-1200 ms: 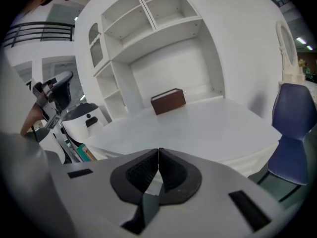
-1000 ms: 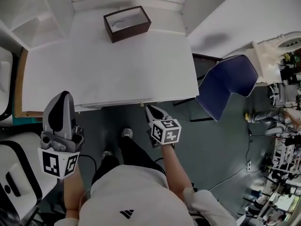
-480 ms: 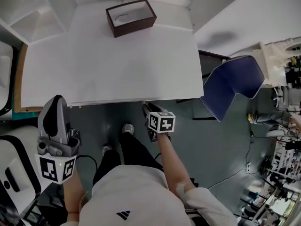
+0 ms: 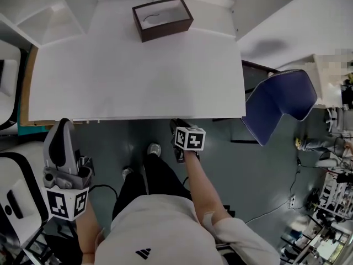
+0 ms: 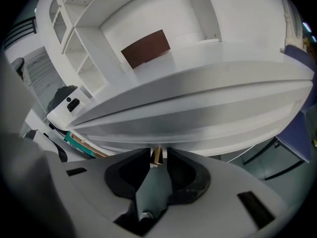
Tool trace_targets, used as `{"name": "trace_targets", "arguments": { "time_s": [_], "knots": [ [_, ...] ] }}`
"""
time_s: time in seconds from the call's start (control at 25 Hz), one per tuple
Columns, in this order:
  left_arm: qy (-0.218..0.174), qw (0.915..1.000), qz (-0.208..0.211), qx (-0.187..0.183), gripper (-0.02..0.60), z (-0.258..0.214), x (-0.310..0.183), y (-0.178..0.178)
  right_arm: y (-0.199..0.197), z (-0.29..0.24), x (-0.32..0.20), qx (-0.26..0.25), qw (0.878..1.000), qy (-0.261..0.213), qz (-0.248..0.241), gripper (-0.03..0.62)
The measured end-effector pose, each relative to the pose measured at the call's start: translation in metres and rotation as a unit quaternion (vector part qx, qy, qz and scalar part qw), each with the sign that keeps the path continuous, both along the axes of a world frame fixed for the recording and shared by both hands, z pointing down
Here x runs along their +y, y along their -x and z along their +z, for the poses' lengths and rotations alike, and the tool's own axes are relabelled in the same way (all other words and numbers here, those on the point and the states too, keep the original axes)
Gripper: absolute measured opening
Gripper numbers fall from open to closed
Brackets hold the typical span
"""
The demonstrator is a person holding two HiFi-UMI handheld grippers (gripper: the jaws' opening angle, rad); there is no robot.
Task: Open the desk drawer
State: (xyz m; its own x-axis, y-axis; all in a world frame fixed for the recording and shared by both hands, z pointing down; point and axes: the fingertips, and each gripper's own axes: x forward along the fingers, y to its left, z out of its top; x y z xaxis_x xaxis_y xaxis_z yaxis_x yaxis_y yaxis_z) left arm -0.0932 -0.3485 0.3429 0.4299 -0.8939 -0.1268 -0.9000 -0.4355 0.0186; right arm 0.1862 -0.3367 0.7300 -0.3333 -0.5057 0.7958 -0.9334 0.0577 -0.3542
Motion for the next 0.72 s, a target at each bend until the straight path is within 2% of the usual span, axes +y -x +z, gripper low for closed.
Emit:
{"name": "trace_targets", "arguments": {
  "time_s": [0.16, 0.44, 0.72],
  "knots": [
    [0.001, 1.0, -0.004, 0.0, 0.005, 0.001, 0.004, 0.005, 0.004, 0.001, -0.002, -0.001, 1.0, 0.001, 0.005, 0.075],
    [-0.003, 1.0, 0.002, -0.001, 0.005, -0.003, 0.015, 0.006, 0.004, 0.0, 0.001, 0.004, 1.0, -0.003, 0.012, 0.072],
    [-0.008, 0.9999, 0.012, 0.003, 0.006, -0.007, 0.027, 0.011, 0.007, -0.001, 0.027, 0.006, 1.0, 0.002, 0.018, 0.072]
  ]
}}
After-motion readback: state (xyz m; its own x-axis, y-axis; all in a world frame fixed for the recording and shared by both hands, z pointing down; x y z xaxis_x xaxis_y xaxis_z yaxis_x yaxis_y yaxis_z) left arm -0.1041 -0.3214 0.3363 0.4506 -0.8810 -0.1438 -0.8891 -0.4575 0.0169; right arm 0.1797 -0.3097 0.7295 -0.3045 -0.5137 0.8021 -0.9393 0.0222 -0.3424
